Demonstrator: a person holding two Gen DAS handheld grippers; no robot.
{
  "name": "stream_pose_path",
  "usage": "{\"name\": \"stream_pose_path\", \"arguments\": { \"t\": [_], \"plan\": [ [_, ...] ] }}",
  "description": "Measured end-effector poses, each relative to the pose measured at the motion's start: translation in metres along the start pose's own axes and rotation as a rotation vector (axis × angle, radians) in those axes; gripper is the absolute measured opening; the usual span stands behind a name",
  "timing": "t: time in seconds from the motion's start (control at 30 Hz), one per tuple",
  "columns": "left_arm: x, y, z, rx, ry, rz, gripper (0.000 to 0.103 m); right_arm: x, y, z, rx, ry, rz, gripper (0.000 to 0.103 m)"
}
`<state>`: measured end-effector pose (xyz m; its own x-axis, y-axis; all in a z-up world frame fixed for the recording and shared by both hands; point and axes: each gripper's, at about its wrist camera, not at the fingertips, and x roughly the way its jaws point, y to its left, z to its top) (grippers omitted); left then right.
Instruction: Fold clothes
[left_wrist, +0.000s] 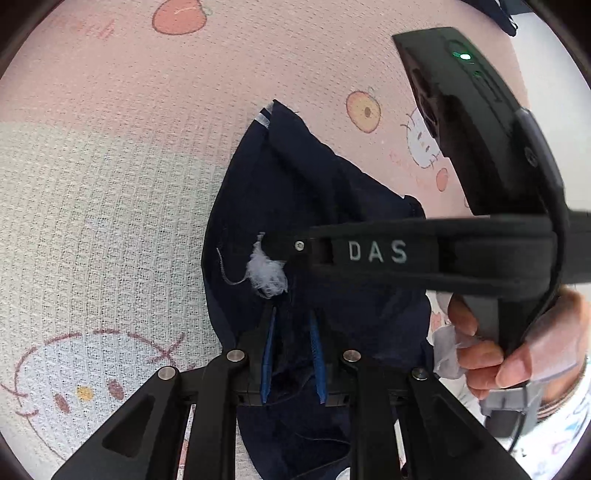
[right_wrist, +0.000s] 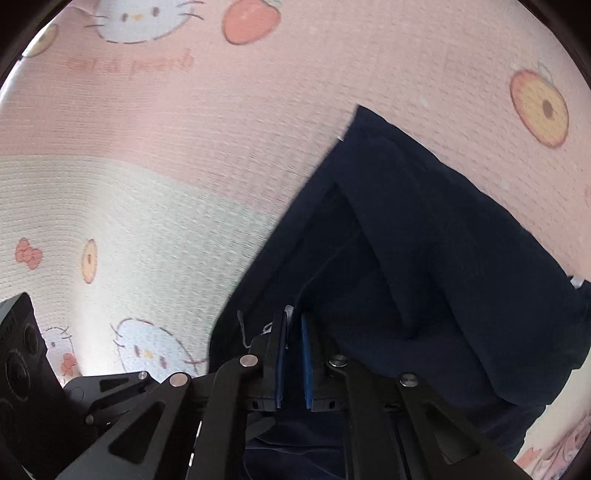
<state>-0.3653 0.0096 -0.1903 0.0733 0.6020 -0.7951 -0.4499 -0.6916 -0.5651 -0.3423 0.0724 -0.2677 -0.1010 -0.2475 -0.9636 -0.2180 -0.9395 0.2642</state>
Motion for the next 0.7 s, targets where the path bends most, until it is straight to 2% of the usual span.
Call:
{"name": "stream_pose_path", "arguments": {
  "t": [0.13,0.27,0.33,0.47,0.53,0.6,0.63,0.67,0.7],
  "plan": [
    [-0.011,0.0,0.007,-0.006,-0.024,-0.004,0.016,-0.004,0.01,0.008,0.018,-0.021,0.131,0.006],
    [-0.025,0.003,0.015,-0.007,-0.045,0.011,0.016,-0.004,0.023,0.017,0.017,-0.034,0.161,0.005],
    [-0.03,0.005,0.018,-0.009,-0.048,0.024,0.016,-0.001,0.029,0.019,0.014,-0.01,0.157,0.006],
    [-0.037,0.004,0.02,0.005,-0.052,0.069,0.016,0.0,0.032,0.024,-0.032,0.021,0.034,0.006],
    [-0.063,0.014,-0.005,0.013,-0.077,0.062,0.016,-0.002,0.021,0.029,0.003,0.026,0.017,0.01],
    [-0.069,0.01,-0.001,0.021,-0.093,0.049,0.017,-0.005,0.014,0.034,0.019,0.011,0.0,0.029],
    [-0.07,0.007,0.001,0.028,-0.097,0.058,0.022,-0.009,0.01,0.036,0.023,-0.004,-0.014,0.034],
    [-0.071,0.003,0.005,0.035,-0.099,0.077,0.034,-0.013,0.006,0.038,0.027,-0.019,-0.029,0.039],
    [-0.07,0.0,0.008,0.039,-0.101,0.105,0.043,-0.017,0.002,0.04,0.03,-0.033,-0.043,0.039]
  ]
}}
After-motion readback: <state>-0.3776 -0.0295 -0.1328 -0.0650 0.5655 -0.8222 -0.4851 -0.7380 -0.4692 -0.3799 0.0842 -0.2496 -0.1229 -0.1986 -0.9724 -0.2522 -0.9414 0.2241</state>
